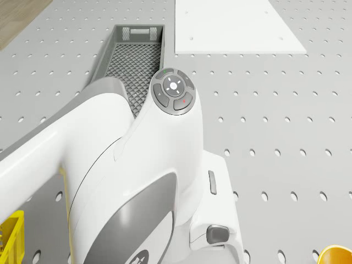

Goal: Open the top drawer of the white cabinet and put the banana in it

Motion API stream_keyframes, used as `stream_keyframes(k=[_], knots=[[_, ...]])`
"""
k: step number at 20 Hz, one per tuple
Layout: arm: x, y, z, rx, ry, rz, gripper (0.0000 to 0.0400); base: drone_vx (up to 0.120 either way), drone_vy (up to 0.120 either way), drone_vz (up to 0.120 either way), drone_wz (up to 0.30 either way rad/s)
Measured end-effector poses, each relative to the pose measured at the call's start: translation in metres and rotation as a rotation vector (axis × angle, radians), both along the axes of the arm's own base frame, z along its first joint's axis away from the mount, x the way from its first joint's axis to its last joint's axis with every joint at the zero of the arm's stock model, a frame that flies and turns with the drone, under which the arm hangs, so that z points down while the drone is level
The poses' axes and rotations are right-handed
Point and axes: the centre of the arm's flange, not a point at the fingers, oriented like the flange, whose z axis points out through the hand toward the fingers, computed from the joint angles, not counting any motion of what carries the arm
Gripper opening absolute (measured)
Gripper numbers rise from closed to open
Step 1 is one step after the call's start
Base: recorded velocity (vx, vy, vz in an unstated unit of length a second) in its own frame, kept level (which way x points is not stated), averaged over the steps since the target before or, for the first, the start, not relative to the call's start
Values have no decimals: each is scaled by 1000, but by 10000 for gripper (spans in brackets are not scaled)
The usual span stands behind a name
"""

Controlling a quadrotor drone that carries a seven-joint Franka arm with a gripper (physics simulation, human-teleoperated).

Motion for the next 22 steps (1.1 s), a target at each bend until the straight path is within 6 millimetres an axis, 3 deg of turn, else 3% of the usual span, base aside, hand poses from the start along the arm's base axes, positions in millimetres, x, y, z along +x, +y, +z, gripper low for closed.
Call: stream_keyframes(k=[11,15,22], knots=[[0,0,0,0,0,0,400,116,0,-120,0],[0,7,0,0,0,0,400,40,0,-10,0],[0,36,3,0,0,0,400,0,0,0,0]])
